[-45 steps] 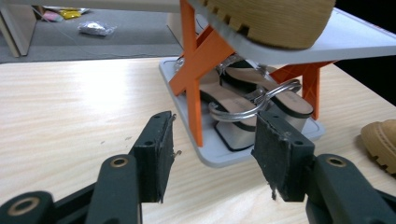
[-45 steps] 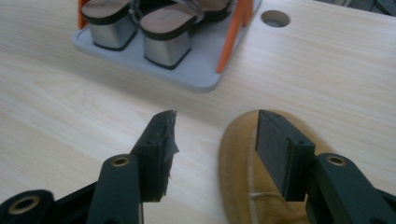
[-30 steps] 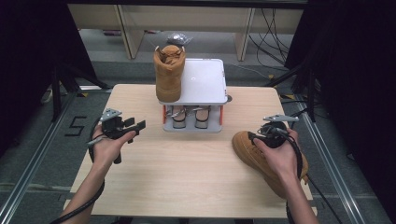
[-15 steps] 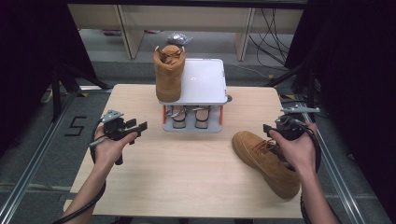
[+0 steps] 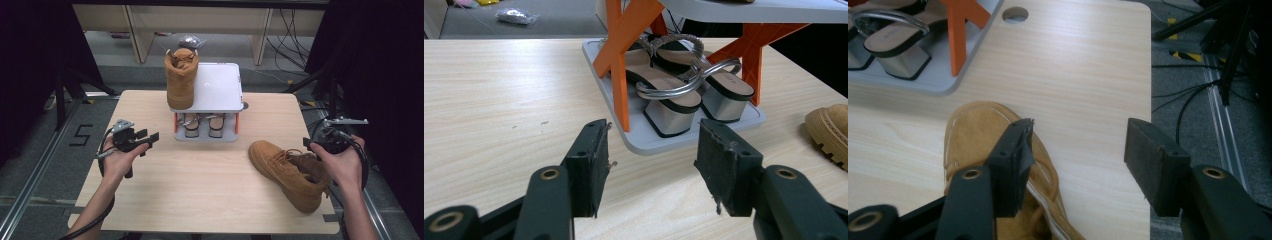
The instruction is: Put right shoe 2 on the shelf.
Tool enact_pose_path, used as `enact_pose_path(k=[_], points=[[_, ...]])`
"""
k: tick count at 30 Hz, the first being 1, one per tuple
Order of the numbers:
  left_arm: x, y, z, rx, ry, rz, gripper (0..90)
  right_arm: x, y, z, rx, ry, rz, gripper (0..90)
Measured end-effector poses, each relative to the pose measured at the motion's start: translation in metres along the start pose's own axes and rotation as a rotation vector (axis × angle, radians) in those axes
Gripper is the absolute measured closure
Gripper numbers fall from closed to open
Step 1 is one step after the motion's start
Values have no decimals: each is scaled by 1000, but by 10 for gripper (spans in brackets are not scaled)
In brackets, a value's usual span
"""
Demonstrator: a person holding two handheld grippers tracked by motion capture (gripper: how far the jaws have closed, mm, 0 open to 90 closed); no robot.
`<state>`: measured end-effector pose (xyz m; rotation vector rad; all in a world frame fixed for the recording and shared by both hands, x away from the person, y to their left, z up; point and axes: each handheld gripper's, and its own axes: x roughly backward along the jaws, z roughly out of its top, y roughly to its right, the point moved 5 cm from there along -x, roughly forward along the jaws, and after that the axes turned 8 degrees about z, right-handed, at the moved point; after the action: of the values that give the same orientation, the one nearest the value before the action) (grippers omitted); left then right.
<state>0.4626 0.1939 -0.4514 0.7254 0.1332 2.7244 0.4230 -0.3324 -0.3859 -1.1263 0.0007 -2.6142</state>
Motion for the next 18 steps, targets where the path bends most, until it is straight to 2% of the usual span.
enact_pose_path(k=[1,2,3,4,6,9,10,11,13,15,16,17,18], points=[[0,0,0,0,-1,1,458,1,1,-1,-9,-17,-3,453],[0,-1,-1,1,0,1,458,2,5,-1,27,-25,-7,452],[0,-2,-1,2,2,-5,458,3,3,-3,-22,-40,-4,450],[0,-2,-1,3,0,2,458,1,8,-3,22,-36,8,448],[-1,-1,-1,6,3,1,458,3,10,-4,17,-59,9,446],[-1,0,1,5,6,1,458,0,14,-8,54,-83,23,443],[-1,1,1,5,8,0,458,1,9,-10,-11,-109,21,442],[-1,1,1,6,8,0,458,-1,15,-11,57,-103,31,442],[0,2,1,5,7,-2,457,-1,13,-12,22,-126,40,439],[1,2,0,4,6,-1,456,-1,14,-12,22,-125,60,442],[3,2,0,5,6,-2,455,-1,16,-12,47,-121,58,445],[4,2,-1,6,8,-4,455,0,12,-13,9,-122,58,445],[5,2,-1,5,10,-5,455,1,12,-12,18,-120,75,445]])
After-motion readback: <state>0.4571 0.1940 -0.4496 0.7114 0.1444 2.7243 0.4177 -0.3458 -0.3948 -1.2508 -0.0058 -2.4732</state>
